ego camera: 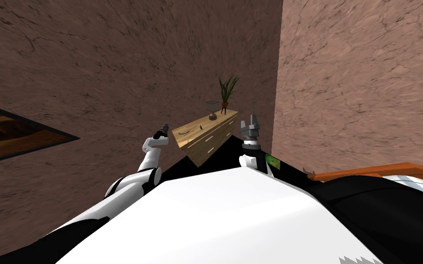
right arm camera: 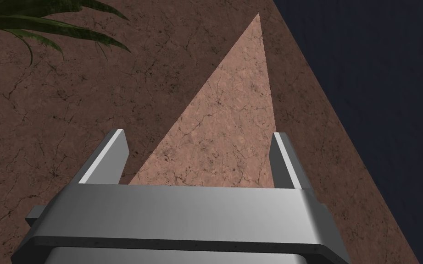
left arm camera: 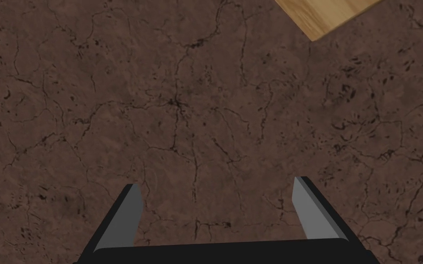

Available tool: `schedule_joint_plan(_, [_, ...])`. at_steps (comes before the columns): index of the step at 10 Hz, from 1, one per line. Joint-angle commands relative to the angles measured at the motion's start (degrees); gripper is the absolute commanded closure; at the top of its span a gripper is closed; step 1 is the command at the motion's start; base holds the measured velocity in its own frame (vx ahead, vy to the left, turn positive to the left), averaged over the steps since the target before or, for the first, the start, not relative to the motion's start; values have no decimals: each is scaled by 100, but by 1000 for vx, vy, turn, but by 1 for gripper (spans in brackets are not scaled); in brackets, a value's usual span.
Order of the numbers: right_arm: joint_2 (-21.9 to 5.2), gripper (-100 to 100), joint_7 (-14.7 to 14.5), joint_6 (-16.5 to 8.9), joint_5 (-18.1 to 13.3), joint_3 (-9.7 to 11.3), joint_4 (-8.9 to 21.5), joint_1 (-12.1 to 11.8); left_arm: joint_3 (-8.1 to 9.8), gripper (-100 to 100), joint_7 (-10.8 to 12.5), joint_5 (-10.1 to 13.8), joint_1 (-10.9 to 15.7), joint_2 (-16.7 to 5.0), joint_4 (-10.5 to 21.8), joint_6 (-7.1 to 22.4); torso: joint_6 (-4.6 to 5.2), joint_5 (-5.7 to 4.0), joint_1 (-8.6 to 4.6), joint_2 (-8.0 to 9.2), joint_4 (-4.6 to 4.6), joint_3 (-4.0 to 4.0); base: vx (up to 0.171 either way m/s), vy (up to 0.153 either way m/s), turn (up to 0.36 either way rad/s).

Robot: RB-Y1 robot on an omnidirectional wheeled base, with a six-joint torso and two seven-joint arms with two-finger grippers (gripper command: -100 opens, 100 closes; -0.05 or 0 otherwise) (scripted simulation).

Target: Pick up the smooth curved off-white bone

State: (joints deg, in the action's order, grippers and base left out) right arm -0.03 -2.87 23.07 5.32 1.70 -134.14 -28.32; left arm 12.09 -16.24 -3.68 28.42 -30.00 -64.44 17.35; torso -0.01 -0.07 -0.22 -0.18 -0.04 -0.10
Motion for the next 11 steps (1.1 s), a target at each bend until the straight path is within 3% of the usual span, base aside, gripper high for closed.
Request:
schedule_joint_plan(1, [0,0,0,0,0,0,0,0,35,-100,-11,-15,117,-20,286,127,0,0,0,0,0,0,32,-77,38])
schedule_joint_plan(2, [0,0,0,0,0,0,0,0,35,-100,-11,-15,117,-20,286,127,0,0,-2,-1,-1,-1,16,-39,5])
schedule_joint_plan(3, [0,0,0,0,0,0,0,0,93,-100,-19,-18,346,-81,542,385,1,2,9,1,-1,0,28,-60,42])
schedule_joint_plan(4, [0,0,0,0,0,0,0,0,93,-100,-19,-18,346,-81,635,385,-1,1,4,-1,-1,-1,28,-70,34])
schedule_joint_plan(7, [0,0,0,0,0,0,0,0,203,-100,-13,-24,777,-175,1138,888,1,-2,-9,-7,-3,-5,46,-95,34])
schedule_joint_plan(9, [0,0,0,0,0,0,0,0,203,-100,-13,-24,777,-175,1310,888,0,0,0,-8,-3,-6,29,-53,12])
schedule_joint_plan(10, [0,0,0,0,0,0,0,0,255,-100,-1,-27,980,-209,1527,1131,1,2,10,0,-2,-1,36,-58,25])
schedule_joint_plan(11, [0,0,0,0,0,0,0,0,255,-100,-1,-27,980,-209,1632,1131,0,1,5,-4,-2,-3,40,-70,26])
